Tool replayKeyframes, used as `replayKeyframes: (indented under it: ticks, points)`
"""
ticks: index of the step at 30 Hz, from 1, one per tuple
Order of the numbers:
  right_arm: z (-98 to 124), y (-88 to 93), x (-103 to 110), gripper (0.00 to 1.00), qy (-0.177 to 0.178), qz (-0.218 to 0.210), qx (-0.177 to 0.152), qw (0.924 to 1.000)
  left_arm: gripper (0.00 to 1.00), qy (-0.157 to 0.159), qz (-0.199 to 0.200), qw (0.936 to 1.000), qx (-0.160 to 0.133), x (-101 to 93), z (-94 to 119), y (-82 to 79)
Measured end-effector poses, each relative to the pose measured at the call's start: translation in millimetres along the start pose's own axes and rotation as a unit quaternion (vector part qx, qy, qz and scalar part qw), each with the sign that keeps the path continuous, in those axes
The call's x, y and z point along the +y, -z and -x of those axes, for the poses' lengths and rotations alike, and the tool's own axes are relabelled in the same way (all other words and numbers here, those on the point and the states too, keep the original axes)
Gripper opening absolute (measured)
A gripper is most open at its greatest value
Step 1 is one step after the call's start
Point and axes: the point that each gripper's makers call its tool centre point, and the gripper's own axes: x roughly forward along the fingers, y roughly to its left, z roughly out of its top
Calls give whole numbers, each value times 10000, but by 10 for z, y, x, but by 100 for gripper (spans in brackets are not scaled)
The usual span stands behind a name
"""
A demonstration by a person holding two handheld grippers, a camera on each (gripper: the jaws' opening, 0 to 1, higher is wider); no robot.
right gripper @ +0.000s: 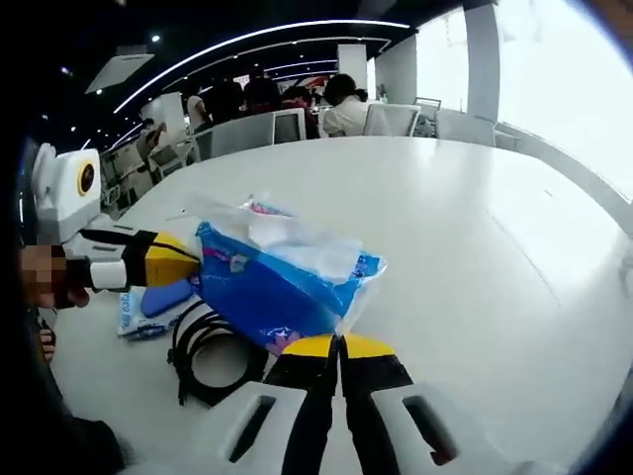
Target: Arrange the tabletop items into an orderly group along one side of the table until the central work area is clear of visible clutter.
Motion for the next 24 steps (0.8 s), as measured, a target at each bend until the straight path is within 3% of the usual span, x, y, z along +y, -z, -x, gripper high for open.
replayKeyframes:
  ticks: [15,24]
  points:
    - [21,213,-187,0,227,189,232,9993,0,179,-182,9996,146,-317,-103,41]
    - [26,315,-242,0,294,259,349,9986,0,221,-276,9990,263,-386,-157,95]
